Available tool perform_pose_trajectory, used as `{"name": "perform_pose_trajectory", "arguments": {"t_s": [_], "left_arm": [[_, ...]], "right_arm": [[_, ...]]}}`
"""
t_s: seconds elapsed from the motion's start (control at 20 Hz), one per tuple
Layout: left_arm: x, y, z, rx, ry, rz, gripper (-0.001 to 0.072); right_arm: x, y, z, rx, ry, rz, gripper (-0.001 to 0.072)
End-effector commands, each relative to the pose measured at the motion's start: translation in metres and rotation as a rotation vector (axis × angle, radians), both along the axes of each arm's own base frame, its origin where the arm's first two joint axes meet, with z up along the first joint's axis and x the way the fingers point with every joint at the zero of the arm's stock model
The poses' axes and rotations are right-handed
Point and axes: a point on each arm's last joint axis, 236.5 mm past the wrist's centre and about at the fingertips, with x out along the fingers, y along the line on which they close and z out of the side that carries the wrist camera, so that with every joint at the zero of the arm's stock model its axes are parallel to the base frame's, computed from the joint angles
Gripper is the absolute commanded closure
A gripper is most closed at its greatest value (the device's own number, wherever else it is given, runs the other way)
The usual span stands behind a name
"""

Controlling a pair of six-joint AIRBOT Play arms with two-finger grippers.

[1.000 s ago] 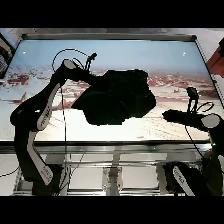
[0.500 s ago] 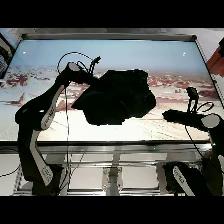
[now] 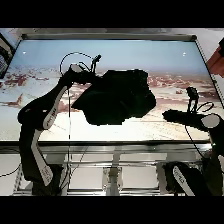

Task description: Fold the clothes and pants, and hang the long-sleeved shirts on hangers.

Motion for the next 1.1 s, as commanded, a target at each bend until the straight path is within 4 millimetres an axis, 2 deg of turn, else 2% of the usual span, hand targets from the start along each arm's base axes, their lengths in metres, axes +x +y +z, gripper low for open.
{"name": "perform_pose_trajectory", "arguments": {"t_s": [0.0, 0.05, 0.1, 0.15, 0.3, 0.4, 0.45, 0.5, 0.6, 0.65, 0.75, 0.85, 0.95, 1.0, 1.05], "left_arm": [[0.001, -0.011, 0.006, -0.031, -0.026, -0.001, 0.0300], [-0.001, -0.014, 0.006, -0.032, -0.025, -0.007, 0.0310], [-0.003, -0.016, 0.006, -0.032, -0.024, -0.014, 0.0433], [-0.004, -0.018, 0.006, -0.032, -0.024, -0.017, 0.0681], [-0.008, -0.019, 0.010, -0.034, -0.026, -0.033, 0.0688], [-0.009, -0.007, 0.028, -0.041, -0.037, -0.044, 0.0689], [-0.009, 0.006, 0.042, -0.040, -0.050, -0.043, 0.0689], [-0.006, 0.026, 0.058, -0.018, -0.067, -0.027, 0.0689], [0.002, 0.087, 0.089, 0.092, -0.102, 0.055, 0.0689], [0.003, 0.126, 0.104, 0.175, -0.122, 0.114, 0.0689], [-0.003, 0.210, 0.133, 0.357, -0.153, 0.247, 0.0689], [-0.023, 0.293, 0.160, 0.550, -0.175, 0.381, 0.0689], [-0.052, 0.366, 0.184, 0.727, -0.182, 0.496, 0.0688], [-0.066, 0.395, 0.195, 0.793, -0.179, 0.552, 0.0688], [-0.077, 0.421, 0.207, 0.820, -0.175, 0.637, 0.0688]], "right_arm": [[0.000, 0.000, 0.000, -0.001, 0.000, -0.001, 0.0619], [0.000, 0.000, 0.000, -0.001, 0.000, -0.001, 0.0619], [0.000, 0.000, 0.000, -0.001, 0.000, -0.001, 0.0619], [0.000, 0.000, 0.000, -0.001, 0.000, -0.001, 0.0619], [0.005, -0.007, 0.001, -0.032, -0.023, -0.004, 0.0619], [0.010, -0.015, 0.002, -0.067, -0.049, -0.016, 0.0619], [0.012, -0.017, 0.003, -0.073, -0.060, -0.022, 0.0619], [0.013, -0.017, 0.004, -0.077, -0.063, -0.023, 0.0619], [0.014, -0.018, 0.005, -0.082, -0.067, -0.022, 0.0619], [0.015, -0.019, 0.004, -0.096, -0.074, -0.005, 0.0619], [0.016, -0.018, 0.001, -0.129, -0.070, 0.058, 0.0671], [0.020, -0.018, -0.007, -0.142, -0.042, 0.104, 0.0684], [0.027, -0.017, -0.017, -0.136, 0.009, 0.144, 0.0683], [0.030, -0.014, -0.022, -0.122, 0.038, 0.172, 0.0650], [0.034, -0.009, -0.026, -0.097, 0.068, 0.203, 0.0554]]}}
